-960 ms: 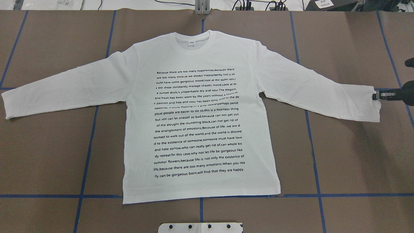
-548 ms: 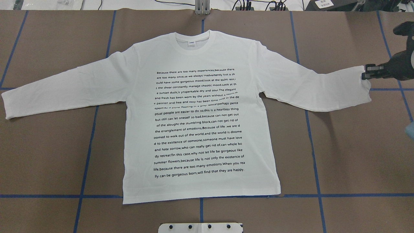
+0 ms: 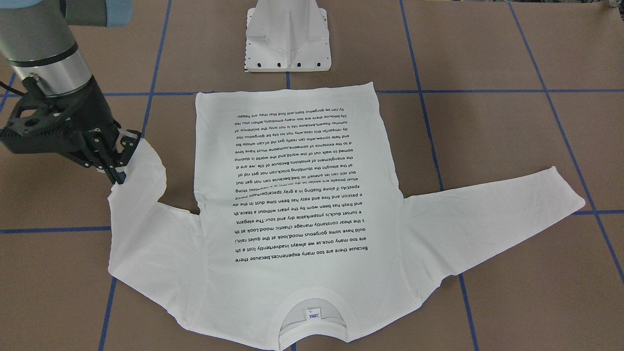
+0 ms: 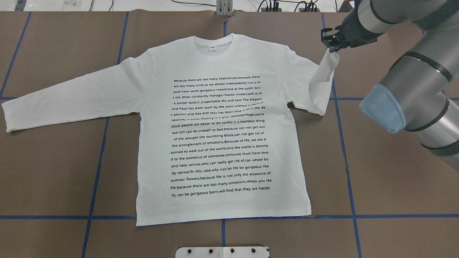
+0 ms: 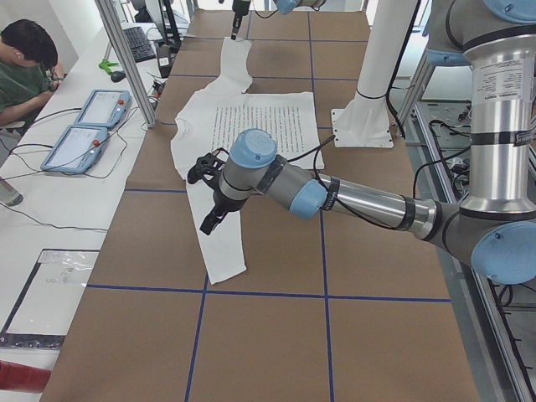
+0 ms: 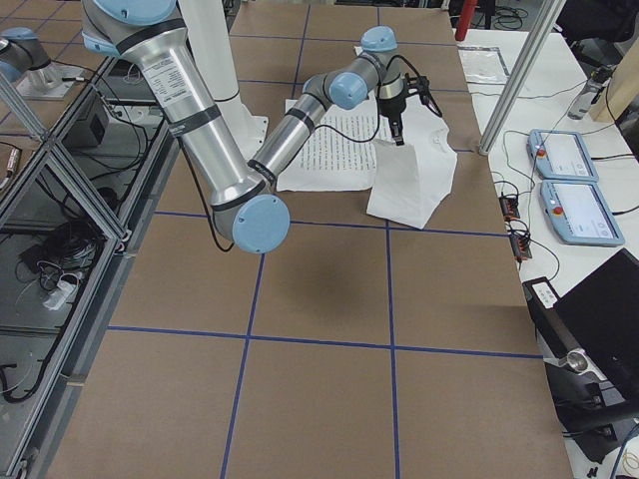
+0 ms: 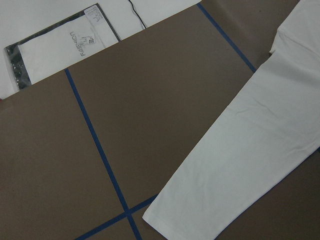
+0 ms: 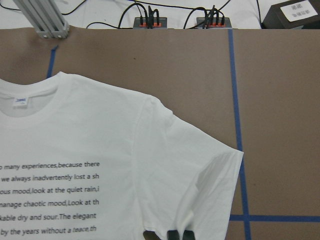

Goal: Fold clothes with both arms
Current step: 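Grasp the sleeve with the right gripper and fold it across the shirt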

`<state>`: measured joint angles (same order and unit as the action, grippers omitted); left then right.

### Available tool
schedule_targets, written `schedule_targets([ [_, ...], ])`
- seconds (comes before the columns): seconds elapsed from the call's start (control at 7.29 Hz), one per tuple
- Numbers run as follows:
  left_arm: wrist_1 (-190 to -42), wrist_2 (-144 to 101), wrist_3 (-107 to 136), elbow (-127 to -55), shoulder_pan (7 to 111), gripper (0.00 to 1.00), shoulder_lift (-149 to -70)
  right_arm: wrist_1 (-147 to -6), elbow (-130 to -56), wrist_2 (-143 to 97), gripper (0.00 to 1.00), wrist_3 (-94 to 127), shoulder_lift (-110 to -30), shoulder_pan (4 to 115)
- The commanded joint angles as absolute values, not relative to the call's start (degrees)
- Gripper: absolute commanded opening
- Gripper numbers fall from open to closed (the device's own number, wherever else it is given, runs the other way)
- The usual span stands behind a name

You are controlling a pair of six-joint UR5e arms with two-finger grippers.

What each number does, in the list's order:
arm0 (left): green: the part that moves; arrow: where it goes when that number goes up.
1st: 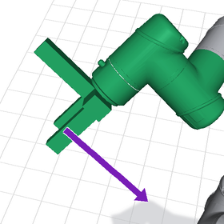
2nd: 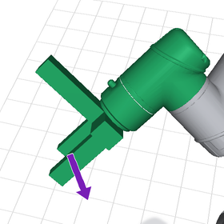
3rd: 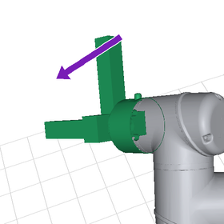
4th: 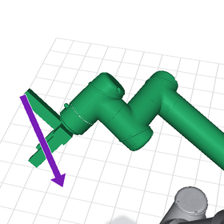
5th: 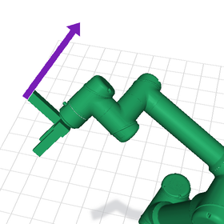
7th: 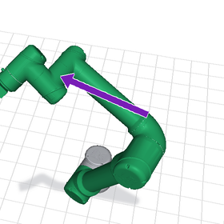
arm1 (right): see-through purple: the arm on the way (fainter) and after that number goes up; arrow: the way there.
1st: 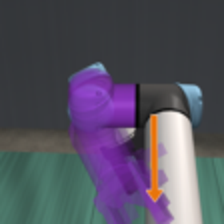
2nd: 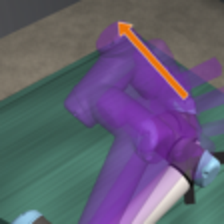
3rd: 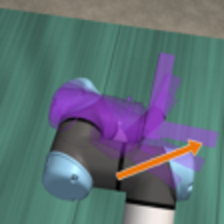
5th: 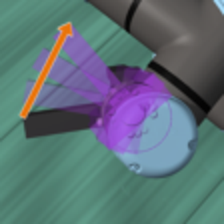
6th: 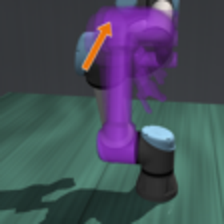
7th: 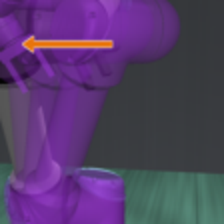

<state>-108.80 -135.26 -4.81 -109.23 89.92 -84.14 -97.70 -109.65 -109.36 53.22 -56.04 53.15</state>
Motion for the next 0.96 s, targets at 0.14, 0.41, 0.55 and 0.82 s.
schedule_targets([
  [0.14, -106.8, -135.0, -4.48, -110.47, 90.18, 1.0, -83.14, -98.44, -97.53, -101.8, 0.0, 64.04, -38.04, 45.38],
  [0.41, -106.7, -135.0, -4.48, -110.48, 90.26, 1.0, -82.97, -96.17, -83.66, -92.78, 0.0, 69.06, -26.86, 38.1],
  [0.55, -106.7, -134.91, -4.48, -110.39, 90.26, 1.0, -82.79, -87.97, -73.75, -87.94, 0.0, 71.87, -22.98, 34.49],
  [0.82, -106.7, -135.0, -4.48, -110.39, 90.26, 1.0, -82.44, -78.77, -63.56, -79.05, 0.03, 74.96, -20.48, 27.28],
])
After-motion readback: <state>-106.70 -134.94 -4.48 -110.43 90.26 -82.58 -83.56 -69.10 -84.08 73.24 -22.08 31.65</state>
